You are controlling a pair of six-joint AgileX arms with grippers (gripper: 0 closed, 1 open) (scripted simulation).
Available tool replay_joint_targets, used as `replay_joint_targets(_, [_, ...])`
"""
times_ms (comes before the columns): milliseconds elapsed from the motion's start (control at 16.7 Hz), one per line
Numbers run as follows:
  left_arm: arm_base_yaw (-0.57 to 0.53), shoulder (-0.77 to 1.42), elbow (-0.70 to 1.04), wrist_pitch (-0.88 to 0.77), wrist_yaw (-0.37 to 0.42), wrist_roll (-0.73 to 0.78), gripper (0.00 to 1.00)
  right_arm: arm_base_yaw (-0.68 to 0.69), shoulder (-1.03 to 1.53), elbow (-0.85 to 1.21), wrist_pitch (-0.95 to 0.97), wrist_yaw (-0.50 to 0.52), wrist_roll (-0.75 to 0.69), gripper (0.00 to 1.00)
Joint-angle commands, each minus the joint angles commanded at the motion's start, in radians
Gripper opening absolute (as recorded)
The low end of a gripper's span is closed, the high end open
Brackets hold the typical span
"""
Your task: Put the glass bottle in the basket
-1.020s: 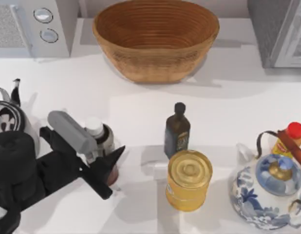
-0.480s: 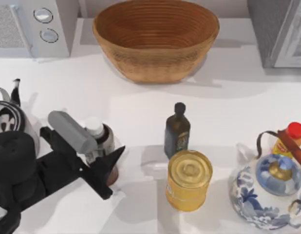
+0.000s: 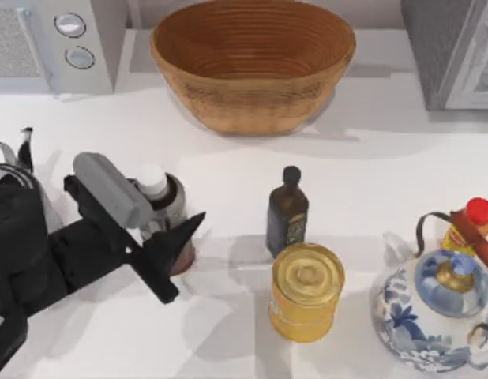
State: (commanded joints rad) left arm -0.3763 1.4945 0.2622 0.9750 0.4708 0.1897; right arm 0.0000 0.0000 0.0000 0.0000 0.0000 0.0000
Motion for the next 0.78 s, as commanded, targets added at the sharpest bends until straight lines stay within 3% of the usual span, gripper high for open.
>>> replay_joint_targets(240, [0.114, -0.24, 0.099, -0.271, 0.173, 0.08, 0.0, 0.0, 0.0, 0.0, 0.0, 0.0, 0.0, 1.0])
replay_joint_targets(480, [0.273, -0.552, 0.164, -0.673, 0.349, 0.165, 0.0, 0.0, 0.0, 0.0, 0.0, 0.0, 0.0, 1.0])
replay_joint_targets(780, [0.474, -0.905, 0.148, -1.173, 0.481, 0.257, 0.0, 0.0, 0.0, 0.0, 0.0, 0.0, 0.0, 1.0])
